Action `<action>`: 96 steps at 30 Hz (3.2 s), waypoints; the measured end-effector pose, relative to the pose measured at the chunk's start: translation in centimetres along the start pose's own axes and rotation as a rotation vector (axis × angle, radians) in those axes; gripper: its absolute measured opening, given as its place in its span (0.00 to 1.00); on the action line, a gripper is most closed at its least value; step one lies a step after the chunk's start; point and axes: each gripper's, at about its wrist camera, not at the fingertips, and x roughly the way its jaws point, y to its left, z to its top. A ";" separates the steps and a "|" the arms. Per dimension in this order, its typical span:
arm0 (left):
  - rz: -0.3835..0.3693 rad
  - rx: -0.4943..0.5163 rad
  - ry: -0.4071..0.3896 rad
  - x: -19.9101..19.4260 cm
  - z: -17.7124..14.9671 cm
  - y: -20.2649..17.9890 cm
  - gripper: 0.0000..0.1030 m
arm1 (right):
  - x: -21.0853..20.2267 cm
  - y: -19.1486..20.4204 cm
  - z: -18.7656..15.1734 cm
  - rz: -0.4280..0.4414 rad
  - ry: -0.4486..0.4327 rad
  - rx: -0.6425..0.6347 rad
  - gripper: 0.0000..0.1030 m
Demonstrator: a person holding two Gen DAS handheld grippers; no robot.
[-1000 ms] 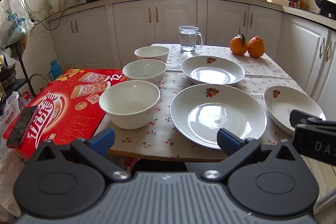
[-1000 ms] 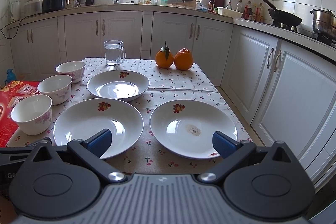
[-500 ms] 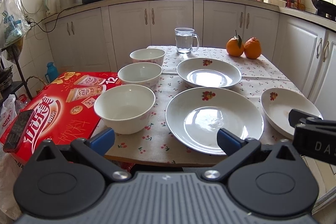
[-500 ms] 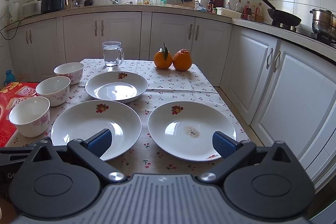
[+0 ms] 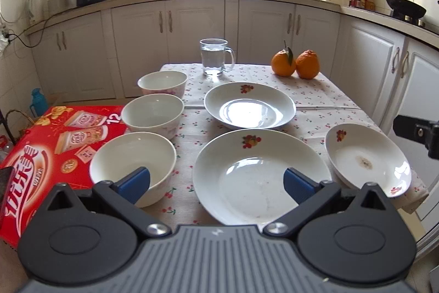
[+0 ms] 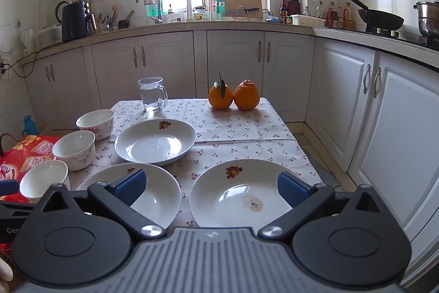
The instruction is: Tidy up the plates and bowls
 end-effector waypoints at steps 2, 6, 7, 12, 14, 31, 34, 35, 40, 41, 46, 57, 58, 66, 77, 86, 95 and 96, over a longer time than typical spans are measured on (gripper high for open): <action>0.023 0.019 -0.005 0.8 0.4 -0.4 0.99 | 0.4 -1.6 0.3 0.013 -0.024 0.009 1.00; 0.059 0.070 -0.027 2.1 1.3 -1.2 0.99 | 1.2 -4.5 0.4 0.033 -0.027 -0.006 1.00; 0.048 0.074 -0.025 2.5 1.6 -1.2 0.99 | 1.5 -5.1 0.2 0.024 -0.015 -0.015 1.00; -0.009 0.111 -0.018 4.2 2.7 -2.4 0.99 | 3.1 -7.5 -1.7 0.043 0.054 -0.038 1.00; -0.031 0.140 -0.025 4.6 3.1 -3.0 0.99 | 3.6 -8.1 -2.8 0.067 0.079 -0.068 1.00; -0.289 0.206 0.061 7.6 5.1 -7.2 0.99 | 6.1 -11.0 -6.6 0.182 0.139 -0.160 1.00; -0.303 0.261 0.081 8.1 5.3 -8.3 0.99 | 6.5 -11.0 -7.1 0.213 0.162 -0.187 1.00; -0.304 0.279 0.087 8.3 5.3 -8.7 0.99 | 6.7 -11.0 -7.2 0.222 0.173 -0.194 1.00; -0.346 0.326 0.120 9.2 5.3 -9.9 0.99 | 7.2 -10.9 -7.8 0.228 0.204 -0.257 1.00; -0.348 0.338 0.122 9.4 5.4 -10.1 0.99 | 7.3 -10.9 -7.8 0.233 0.209 -0.266 1.00; -0.368 0.385 0.131 10.0 5.8 -11.4 0.99 | 7.8 -11.2 -7.5 0.243 0.216 -0.283 1.00; -0.437 0.510 0.199 13.0 6.7 -14.7 0.99 | 9.3 -11.7 -7.5 0.287 0.262 -0.317 1.00; -0.445 0.520 0.212 13.4 6.7 -14.9 0.99 | 9.4 -11.8 -7.5 0.292 0.266 -0.317 1.00; -0.500 0.566 0.320 16.7 6.9 -16.1 1.00 | 10.2 -12.6 -7.1 0.341 0.296 -0.296 1.00; -0.597 0.559 0.480 20.1 7.5 -17.2 0.96 | 10.9 -13.0 -6.6 0.377 0.313 -0.304 1.00; -0.647 0.573 0.549 21.1 7.9 -17.7 0.86 | 11.0 -13.0 -6.3 0.412 0.320 -0.332 0.97; -0.690 0.580 0.585 21.0 7.9 -17.9 0.84 | 10.6 -12.7 -6.1 0.438 0.310 -0.367 0.90; -0.695 0.582 0.589 21.1 7.9 -18.0 0.83 | 10.6 -12.7 -6.1 0.440 0.309 -0.370 0.90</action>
